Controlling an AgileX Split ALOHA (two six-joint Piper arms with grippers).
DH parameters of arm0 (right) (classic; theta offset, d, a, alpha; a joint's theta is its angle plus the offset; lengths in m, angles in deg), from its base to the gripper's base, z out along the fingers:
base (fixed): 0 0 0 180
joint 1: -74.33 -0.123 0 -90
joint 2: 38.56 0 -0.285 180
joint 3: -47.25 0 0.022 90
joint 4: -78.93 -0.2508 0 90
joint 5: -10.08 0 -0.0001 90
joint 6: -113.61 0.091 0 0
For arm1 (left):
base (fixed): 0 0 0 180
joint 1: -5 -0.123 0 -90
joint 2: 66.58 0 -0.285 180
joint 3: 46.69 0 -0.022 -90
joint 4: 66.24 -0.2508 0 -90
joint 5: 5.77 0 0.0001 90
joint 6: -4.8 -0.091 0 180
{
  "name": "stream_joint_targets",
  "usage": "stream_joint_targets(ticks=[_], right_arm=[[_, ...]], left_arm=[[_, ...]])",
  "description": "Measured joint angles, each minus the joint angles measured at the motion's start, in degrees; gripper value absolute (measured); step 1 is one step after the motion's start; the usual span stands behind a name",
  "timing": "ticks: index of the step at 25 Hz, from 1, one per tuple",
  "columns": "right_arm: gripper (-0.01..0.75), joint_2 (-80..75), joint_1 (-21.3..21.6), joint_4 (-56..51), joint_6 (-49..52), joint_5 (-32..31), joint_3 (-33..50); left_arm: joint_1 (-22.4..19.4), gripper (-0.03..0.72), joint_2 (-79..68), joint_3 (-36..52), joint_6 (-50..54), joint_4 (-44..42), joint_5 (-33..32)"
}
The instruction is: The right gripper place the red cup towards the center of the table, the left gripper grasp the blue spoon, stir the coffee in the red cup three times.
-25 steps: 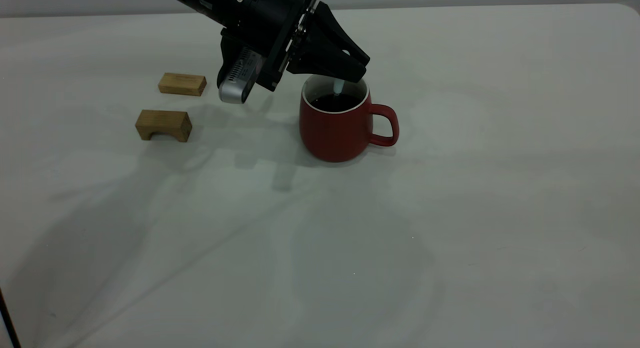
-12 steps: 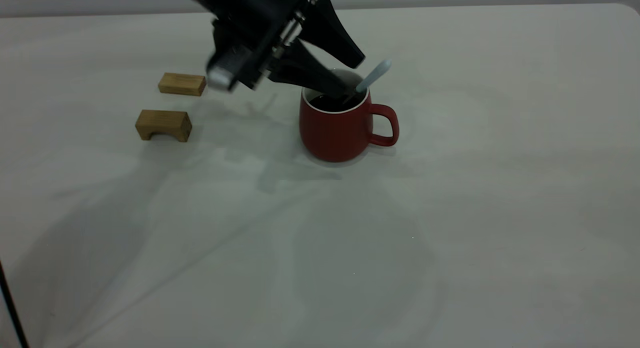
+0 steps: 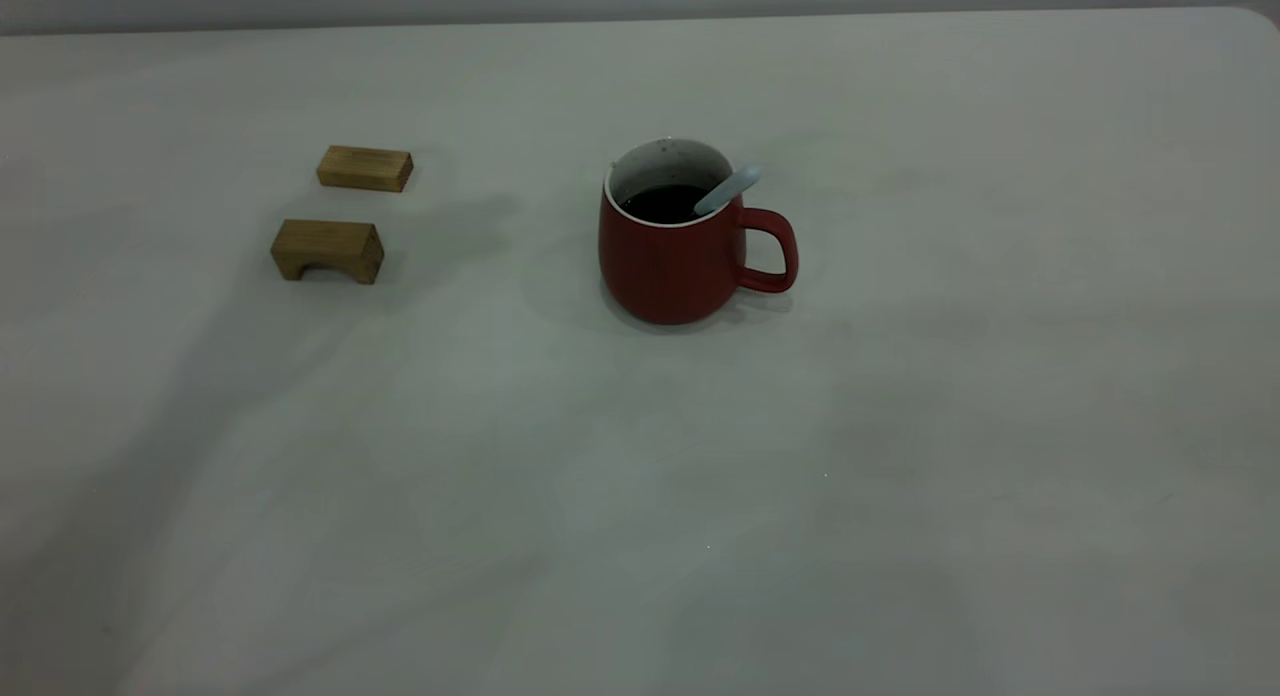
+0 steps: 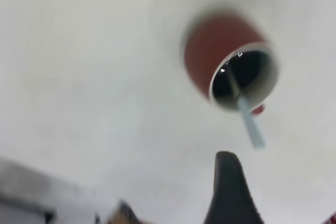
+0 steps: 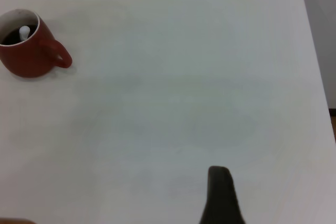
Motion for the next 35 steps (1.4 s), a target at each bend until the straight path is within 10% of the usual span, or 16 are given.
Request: stream_joint_targets(ticks=[8, 21, 35], right_arm=[[0.591, 0.0, 0.0, 0.0, 0.0, 0.0, 0.0], [0.591, 0.0, 0.0, -0.1, -0.1, 0.0, 0.0], [0.591, 0.0, 0.0, -0.1, -0.1, 0.0, 0.0]], left_arm=[[2.1, 0.555, 20.8, 4.6, -32.9, -9.6, 0.0], [2.6, 0.555, 56.2, 47.5, -37.5, -14.4, 0.0], [-14.5, 0.555, 95.8, 69.2, -55.6, -10.3, 0.2]])
